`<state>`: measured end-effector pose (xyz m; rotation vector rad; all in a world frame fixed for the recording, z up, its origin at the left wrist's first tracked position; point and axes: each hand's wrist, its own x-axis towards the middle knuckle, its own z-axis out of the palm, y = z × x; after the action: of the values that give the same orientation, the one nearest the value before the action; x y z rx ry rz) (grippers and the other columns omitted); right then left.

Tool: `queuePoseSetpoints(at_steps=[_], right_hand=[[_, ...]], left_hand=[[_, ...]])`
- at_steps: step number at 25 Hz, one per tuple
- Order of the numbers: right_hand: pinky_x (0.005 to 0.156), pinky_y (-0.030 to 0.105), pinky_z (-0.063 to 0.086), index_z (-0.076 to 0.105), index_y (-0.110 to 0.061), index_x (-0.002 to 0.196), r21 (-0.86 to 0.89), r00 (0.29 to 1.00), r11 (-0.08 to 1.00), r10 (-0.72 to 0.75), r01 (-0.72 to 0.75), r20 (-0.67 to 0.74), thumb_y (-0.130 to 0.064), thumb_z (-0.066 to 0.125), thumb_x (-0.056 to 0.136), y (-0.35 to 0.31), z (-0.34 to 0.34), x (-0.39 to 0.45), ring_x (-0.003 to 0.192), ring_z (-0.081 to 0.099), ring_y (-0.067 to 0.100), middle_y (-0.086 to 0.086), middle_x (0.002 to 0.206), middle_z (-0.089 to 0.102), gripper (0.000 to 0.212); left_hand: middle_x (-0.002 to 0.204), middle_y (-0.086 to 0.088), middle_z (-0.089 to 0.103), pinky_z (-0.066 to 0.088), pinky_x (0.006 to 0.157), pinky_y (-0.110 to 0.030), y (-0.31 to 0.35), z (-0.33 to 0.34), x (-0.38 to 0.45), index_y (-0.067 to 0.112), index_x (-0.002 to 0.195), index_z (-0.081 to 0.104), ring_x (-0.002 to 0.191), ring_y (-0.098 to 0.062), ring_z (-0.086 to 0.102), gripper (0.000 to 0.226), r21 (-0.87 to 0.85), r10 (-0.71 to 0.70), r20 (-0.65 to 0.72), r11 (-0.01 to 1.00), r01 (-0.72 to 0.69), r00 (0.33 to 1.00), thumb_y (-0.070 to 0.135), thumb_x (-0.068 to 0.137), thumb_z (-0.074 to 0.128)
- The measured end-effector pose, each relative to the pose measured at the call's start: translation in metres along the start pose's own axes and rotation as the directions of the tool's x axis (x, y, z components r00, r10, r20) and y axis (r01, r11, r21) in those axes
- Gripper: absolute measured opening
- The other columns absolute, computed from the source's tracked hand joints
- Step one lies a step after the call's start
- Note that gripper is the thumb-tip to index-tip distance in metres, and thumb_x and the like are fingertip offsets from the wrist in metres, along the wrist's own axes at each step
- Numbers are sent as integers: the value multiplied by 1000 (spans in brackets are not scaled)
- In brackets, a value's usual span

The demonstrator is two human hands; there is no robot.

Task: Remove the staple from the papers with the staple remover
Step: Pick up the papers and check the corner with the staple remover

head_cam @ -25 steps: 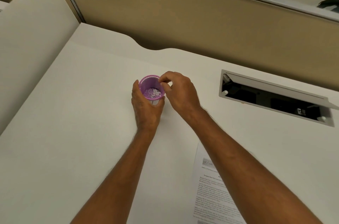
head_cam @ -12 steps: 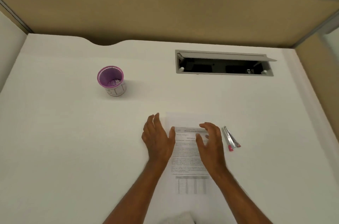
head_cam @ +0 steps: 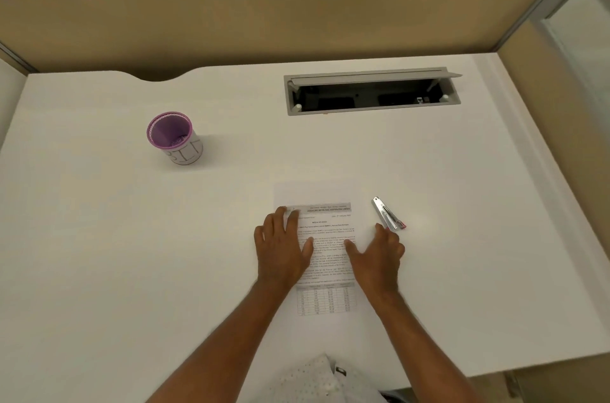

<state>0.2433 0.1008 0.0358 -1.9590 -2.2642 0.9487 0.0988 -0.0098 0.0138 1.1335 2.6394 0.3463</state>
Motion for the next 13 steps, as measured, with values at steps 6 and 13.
queuePoseSetpoints(at_steps=[6, 13], right_hand=[[105, 47, 46, 51, -5, 139, 64, 997, 997, 38, -42, 64, -43, 82, 83, -6, 1, 12, 131, 47, 37, 16, 139, 53, 74], [111, 48, 45, 61, -10, 128, 132, 980, 976, 157, -173, 122, -49, 87, 75, -10, -6, 30, 130, 51, 35, 14, 134, 55, 71]], left_hand=[[149, -9, 52, 41, 106, -51, -1, 3, 2, 16, 141, 55, 130, -31, 51, 68, 4, 2, -5, 1000, -2, 1000, 56, 86, 57], [150, -10, 52, 40, 108, -52, -4, 7, 1, 16, 142, 55, 133, -31, 50, 68, 9, 11, -12, 1000, -11, 1000, 56, 87, 57]])
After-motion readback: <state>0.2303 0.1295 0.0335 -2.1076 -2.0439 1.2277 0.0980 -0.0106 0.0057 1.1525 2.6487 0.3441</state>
